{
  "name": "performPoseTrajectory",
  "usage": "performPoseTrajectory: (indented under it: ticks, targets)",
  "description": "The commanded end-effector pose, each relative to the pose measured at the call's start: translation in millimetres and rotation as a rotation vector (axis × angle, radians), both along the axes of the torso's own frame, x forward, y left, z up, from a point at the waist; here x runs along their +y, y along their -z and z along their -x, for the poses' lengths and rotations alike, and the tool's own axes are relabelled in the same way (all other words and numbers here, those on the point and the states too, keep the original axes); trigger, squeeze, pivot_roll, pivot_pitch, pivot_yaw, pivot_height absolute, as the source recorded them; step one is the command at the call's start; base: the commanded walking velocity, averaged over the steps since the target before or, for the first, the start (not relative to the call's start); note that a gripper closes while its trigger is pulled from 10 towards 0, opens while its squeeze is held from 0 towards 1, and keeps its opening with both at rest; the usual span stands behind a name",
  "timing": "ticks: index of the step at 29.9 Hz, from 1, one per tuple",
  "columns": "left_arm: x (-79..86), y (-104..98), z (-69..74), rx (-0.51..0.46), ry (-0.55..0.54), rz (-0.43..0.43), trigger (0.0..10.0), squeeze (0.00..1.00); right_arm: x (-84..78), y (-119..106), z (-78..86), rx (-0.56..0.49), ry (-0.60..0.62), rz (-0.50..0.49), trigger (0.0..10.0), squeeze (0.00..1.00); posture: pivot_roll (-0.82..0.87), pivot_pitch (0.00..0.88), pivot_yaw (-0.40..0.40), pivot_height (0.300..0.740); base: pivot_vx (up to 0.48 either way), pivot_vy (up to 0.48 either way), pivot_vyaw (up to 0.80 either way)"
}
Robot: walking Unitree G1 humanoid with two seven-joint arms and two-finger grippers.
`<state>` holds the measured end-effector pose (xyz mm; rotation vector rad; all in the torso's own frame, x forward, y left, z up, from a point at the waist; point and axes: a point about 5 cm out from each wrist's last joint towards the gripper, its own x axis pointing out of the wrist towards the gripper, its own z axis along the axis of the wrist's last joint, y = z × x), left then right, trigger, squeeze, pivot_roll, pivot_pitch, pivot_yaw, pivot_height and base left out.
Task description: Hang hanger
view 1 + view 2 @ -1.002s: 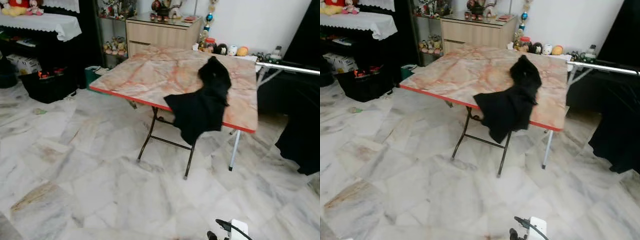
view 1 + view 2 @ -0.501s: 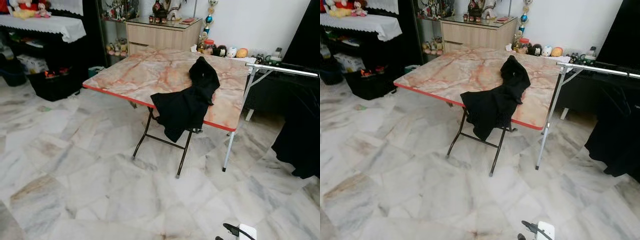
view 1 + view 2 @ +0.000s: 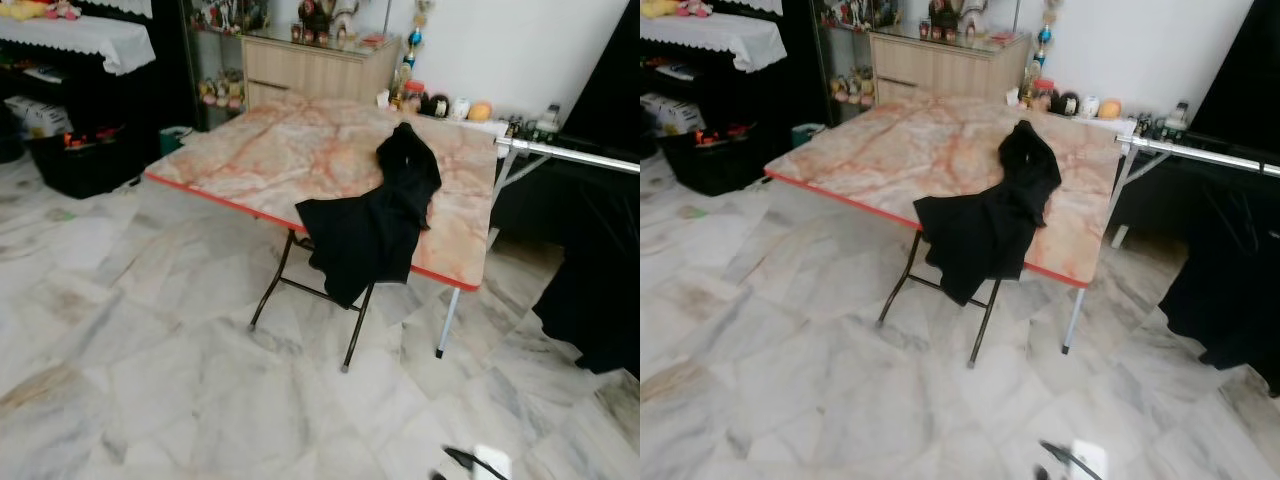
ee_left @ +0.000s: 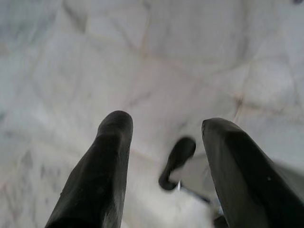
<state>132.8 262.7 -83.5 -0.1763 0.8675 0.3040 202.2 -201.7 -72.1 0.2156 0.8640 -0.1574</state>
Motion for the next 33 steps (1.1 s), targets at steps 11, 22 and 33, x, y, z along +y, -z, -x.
performPoseTrajectory:
  ticks: [11,22,33]
  targets:
    - [-0.1,1,2.0,0.029,0.022,0.001,10.0,0.0,-8.1,2,7.0,0.023,0.018,0.007,10.0,0.0,0.22,0.0,-0.042,0.74,0.204,0.0,-0.13]
    - [-0.7,2,4.5,0.04,0.049,-0.014,10.0,0.0,-8.2,3,8.1,0.011,0.016,0.013,10.0,0.0,0.22,0.0,-0.032,0.74,0.0,-0.249,-0.26]
    - [-8.7,3,-0.1,0.039,0.059,-0.005,10.0,0.0,-7.2,2,6.7,0.009,0.038,0.004,10.0,0.0,0.21,0.0,-0.025,0.74,0.0,-0.461,0.0]
